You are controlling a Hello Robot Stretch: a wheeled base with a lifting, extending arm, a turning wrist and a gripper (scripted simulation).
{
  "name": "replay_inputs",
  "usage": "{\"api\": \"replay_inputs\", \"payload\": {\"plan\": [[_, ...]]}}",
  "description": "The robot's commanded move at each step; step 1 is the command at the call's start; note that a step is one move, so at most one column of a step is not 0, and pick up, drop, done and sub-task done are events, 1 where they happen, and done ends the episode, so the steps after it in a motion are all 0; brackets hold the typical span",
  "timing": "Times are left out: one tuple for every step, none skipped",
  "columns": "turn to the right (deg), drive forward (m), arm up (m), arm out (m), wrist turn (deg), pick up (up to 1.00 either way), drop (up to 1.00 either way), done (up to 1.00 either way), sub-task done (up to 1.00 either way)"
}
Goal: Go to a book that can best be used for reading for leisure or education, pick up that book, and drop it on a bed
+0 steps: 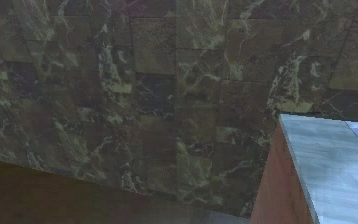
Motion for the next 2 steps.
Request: {"api": "replay_inputs", "payload": {"plan": [[0.0, 0.0, 0.38, 0.0, 0.0, 0.0, 0.0, 0.0, 0.0], [0.0, 0.0, 0.0, 0.4, 0.0, 0.0, 0.0, 0.0, 0.0]]}}
